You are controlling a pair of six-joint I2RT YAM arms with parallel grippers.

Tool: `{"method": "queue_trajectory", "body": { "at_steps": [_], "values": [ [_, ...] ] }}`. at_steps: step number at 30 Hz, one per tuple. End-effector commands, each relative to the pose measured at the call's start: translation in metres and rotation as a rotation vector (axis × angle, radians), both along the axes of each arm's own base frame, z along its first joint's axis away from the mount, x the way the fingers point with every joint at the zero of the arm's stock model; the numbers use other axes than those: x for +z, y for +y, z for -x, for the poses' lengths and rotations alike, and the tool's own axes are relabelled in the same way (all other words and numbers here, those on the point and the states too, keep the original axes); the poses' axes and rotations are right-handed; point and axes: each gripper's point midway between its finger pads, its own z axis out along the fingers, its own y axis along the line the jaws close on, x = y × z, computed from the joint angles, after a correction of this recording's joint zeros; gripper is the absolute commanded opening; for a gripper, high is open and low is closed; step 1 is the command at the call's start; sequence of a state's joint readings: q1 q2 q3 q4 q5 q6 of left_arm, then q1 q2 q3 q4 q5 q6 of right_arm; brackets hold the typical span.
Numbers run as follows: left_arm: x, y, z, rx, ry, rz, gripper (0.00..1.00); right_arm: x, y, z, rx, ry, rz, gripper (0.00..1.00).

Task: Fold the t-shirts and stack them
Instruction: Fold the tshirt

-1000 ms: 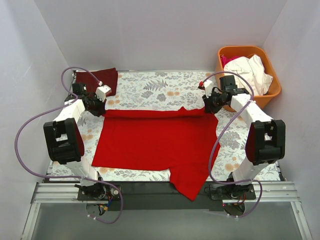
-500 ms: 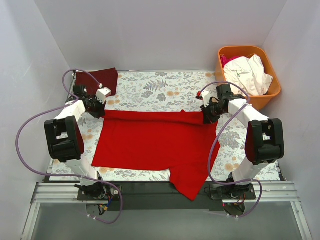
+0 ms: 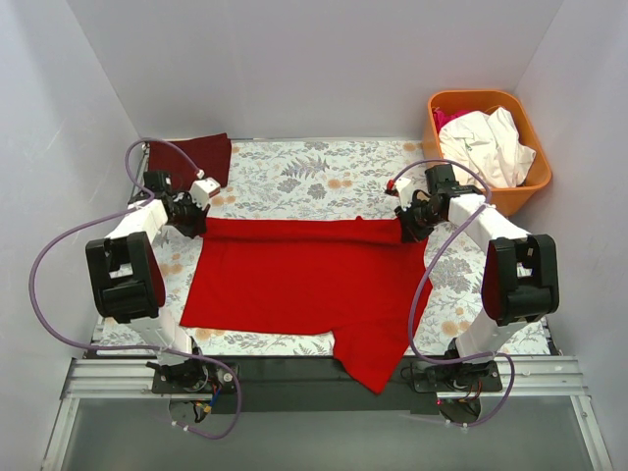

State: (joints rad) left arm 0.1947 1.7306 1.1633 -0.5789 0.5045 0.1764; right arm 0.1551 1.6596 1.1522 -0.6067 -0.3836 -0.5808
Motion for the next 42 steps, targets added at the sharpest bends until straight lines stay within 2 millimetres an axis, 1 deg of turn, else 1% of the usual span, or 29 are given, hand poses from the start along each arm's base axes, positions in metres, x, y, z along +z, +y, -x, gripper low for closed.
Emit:
{"method": "queue_trajectory", "body": {
  "at_steps": [1, 3, 9, 10, 11, 14, 16, 18, 20, 21, 23, 24, 25, 26, 27, 28, 29, 30, 31, 32, 33, 34, 35, 36, 37, 38, 39, 40, 42],
  "values": [
    [0.009, 0.005, 0.013, -0.019, -0.017, -0.038, 0.0, 0.008, -0.004, 0.004, 0.016, -0.023, 0.022, 0.01],
    [0.005, 0.006, 0.016, -0.022, -0.014, -0.049, 0.0, 0.007, -0.004, 0.006, 0.022, -0.021, 0.022, 0.01],
    [-0.02, 0.012, 0.023, -0.013, 0.054, -0.075, 0.0, -0.014, -0.004, 0.02, 0.049, 0.048, 0.029, 0.01],
    [-0.019, 0.013, 0.021, -0.014, 0.053, -0.08, 0.06, -0.015, -0.003, 0.025, 0.058, 0.067, 0.026, 0.04],
    [-0.02, 0.013, 0.024, -0.017, 0.072, -0.079, 0.08, -0.015, -0.003, 0.028, 0.065, 0.075, 0.025, 0.22],
    [-0.009, 0.008, 0.027, -0.045, 0.09, -0.06, 0.15, -0.011, 0.0, 0.038, 0.094, 0.104, 0.011, 0.37],
    [0.007, -0.002, 0.026, -0.08, 0.066, -0.009, 0.18, -0.006, 0.001, 0.043, 0.12, 0.101, 0.0, 0.39],
    [0.031, -0.011, 0.021, -0.102, 0.027, 0.037, 0.2, -0.001, 0.002, 0.051, 0.141, 0.125, -0.014, 0.37],
    [0.05, -0.032, 0.017, -0.122, 0.008, 0.119, 0.25, 0.008, 0.003, 0.053, 0.152, 0.113, -0.027, 0.36],
    [0.063, -0.038, 0.01, -0.129, -0.019, 0.133, 0.26, 0.016, 0.005, 0.048, 0.149, 0.089, -0.041, 0.36],
    [0.074, -0.069, 0.004, -0.143, -0.024, 0.179, 0.29, 0.029, 0.001, 0.034, 0.076, 0.07, -0.072, 0.36],
    [0.082, -0.083, -0.002, -0.147, -0.038, 0.198, 0.3, 0.027, 0.001, 0.025, 0.044, 0.088, -0.091, 0.36],
    [0.084, -0.106, -0.004, -0.169, -0.031, 0.233, 0.31, 0.04, -0.006, 0.005, -0.013, 0.061, -0.114, 0.36],
    [0.091, -0.131, -0.01, -0.192, -0.05, 0.266, 0.33, 0.042, -0.008, -0.002, -0.067, 0.083, -0.14, 0.36],
    [0.093, -0.147, -0.012, -0.156, -0.018, 0.317, 0.39, 0.037, -0.01, -0.01, -0.102, 0.106, -0.152, 0.35],
    [0.092, -0.178, -0.011, -0.18, 0.007, 0.348, 0.39, 0.042, -0.014, -0.022, -0.129, 0.088, -0.157, 0.35],
    [0.093, -0.194, -0.02, -0.184, -0.011, 0.373, 0.39, 0.042, -0.014, -0.026, -0.157, 0.099, -0.166, 0.35],
    [0.098, -0.222, -0.018, -0.181, 0.019, 0.411, 0.4, 0.038, -0.016, -0.034, -0.172, 0.091, -0.159, 0.35],
    [0.1, -0.238, -0.026, -0.177, 0.006, 0.432, 0.4, 0.038, -0.016, -0.039, -0.186, 0.085, -0.161, 0.37],
    [0.084, -0.251, -0.03, -0.159, 0.051, 0.437, 0.4, 0.036, -0.016, -0.041, -0.201, 0.09, -0.161, 0.37],
    [0.083, -0.263, -0.033, -0.15, 0.068, 0.459, 0.4, 0.034, -0.016, -0.043, -0.221, 0.1, -0.161, 0.38],
    [0.088, -0.286, -0.034, -0.141, 0.098, 0.495, 0.4, 0.029, -0.016, -0.046, -0.232, 0.111, -0.159, 0.39],
    [0.088, -0.298, -0.038, -0.136, 0.104, 0.512, 0.4, 0.027, -0.016, -0.047, -0.238, 0.115, -0.161, 0.39],
    [0.071, -0.307, -0.041, -0.123, 0.144, 0.508, 0.4, 0.021, -0.016, -0.047, -0.246, 0.129, -0.159, 0.4],
    [0.068, -0.323, -0.036, -0.127, 0.168, 0.516, 0.4, 0.019, -0.016, -0.047, -0.248, 0.133, -0.159, 0.4],
    [0.074, -0.334, -0.041, -0.137, 0.151, 0.526, 0.4, 0.015, -0.017, -0.049, -0.249, 0.133, -0.156, 0.41],
    [0.057, -0.34, -0.043, -0.127, 0.174, 0.507, 0.4, 0.009, -0.018, -0.049, -0.253, 0.143, -0.151, 0.41],
    [0.057, -0.352, -0.04, -0.138, 0.178, 0.507, 0.4, 0.007, -0.018, -0.048, -0.251, 0.148, -0.149, 0.41],
    [0.056, -0.363, -0.044, -0.132, 0.186, 0.517, 0.41, 0.0, -0.019, -0.048, -0.254, 0.157, -0.142, 0.41]
  ]
}}
